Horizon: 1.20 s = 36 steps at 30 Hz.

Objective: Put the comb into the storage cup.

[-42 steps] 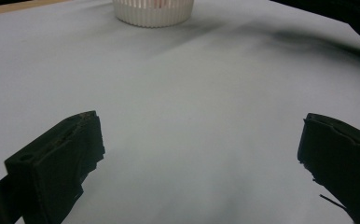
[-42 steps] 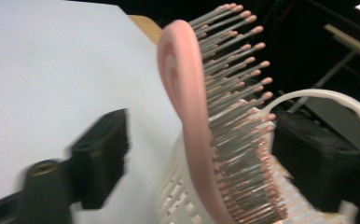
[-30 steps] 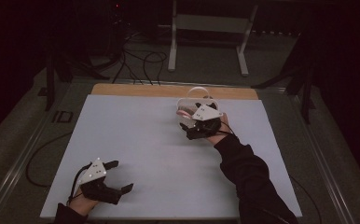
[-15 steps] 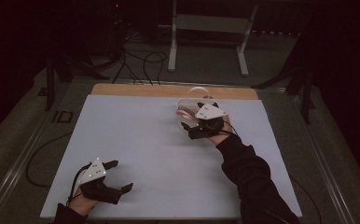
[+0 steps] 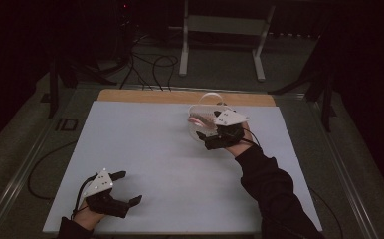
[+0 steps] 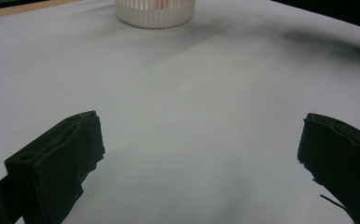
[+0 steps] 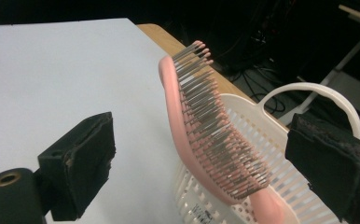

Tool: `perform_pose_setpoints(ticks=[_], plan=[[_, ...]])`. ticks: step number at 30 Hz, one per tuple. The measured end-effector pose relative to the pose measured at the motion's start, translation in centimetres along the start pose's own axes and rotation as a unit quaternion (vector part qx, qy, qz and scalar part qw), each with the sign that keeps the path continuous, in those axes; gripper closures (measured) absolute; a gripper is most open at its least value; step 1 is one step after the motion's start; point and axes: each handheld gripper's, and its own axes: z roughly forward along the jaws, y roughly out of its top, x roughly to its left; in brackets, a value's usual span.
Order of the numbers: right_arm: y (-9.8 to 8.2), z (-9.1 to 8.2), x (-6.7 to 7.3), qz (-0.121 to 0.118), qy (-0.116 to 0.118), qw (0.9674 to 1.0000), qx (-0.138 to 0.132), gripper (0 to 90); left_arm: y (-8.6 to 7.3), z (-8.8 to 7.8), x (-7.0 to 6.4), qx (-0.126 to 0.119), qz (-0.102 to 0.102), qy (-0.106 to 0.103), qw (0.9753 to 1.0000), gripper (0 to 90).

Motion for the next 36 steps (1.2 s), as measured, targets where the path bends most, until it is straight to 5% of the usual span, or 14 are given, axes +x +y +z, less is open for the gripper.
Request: perform_pose_setpoints(ticks=[7, 19, 36], plan=[[0.1, -0.8, -0.2, 0.028, 0.001, 0.9996, 0.001, 8.3, 0.0, -0.1, 0.1, 0.000, 0.000, 0.001, 1.0000, 0.1], [-0.4, -2.1, -0.3, 0.039, 0.013, 0.9992, -0.002, 8.4, -0.1, -0.1, 0.1, -0.001, -0.001, 0.002, 1.0000, 0.1], [-3.3, -3.7, -0.1, 0.067, 0.022, 0.9975, -0.001, 8.5, -0.1, -0.2, 0.2, -0.002, 0.000, 0.006, 1.0000, 0.1]])
